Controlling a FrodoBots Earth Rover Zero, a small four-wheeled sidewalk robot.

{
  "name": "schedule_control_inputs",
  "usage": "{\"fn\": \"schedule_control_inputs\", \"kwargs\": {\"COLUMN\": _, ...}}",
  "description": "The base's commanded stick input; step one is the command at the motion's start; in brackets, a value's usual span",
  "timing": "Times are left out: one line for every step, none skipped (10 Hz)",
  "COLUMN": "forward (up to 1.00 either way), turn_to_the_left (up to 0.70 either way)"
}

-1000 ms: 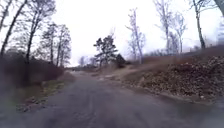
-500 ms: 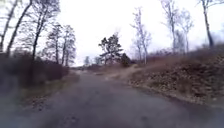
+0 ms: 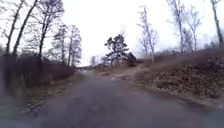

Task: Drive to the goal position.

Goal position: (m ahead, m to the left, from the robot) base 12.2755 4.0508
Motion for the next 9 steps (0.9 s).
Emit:
{"fn": "schedule_control_inputs", "kwargs": {"forward": 0.5, "turn_to_the_left": 0.01}}
{"fn": "schedule_control_inputs", "kwargs": {"forward": 0.5, "turn_to_the_left": 0.01}}
{"fn": "schedule_control_inputs", "kwargs": {"forward": 0.5, "turn_to_the_left": 0.01}}
{"fn": "schedule_control_inputs", "kwargs": {"forward": 0.5, "turn_to_the_left": 0.01}}
{"fn": "schedule_control_inputs", "kwargs": {"forward": 0.5, "turn_to_the_left": 0.01}}
{"fn": "schedule_control_inputs", "kwargs": {"forward": 0.5, "turn_to_the_left": 0.01}}
{"fn": "schedule_control_inputs", "kwargs": {"forward": 0.5, "turn_to_the_left": 0.01}}
{"fn": "schedule_control_inputs", "kwargs": {"forward": 0.5, "turn_to_the_left": 0.01}}
{"fn": "schedule_control_inputs", "kwargs": {"forward": 0.5, "turn_to_the_left": 0.01}}
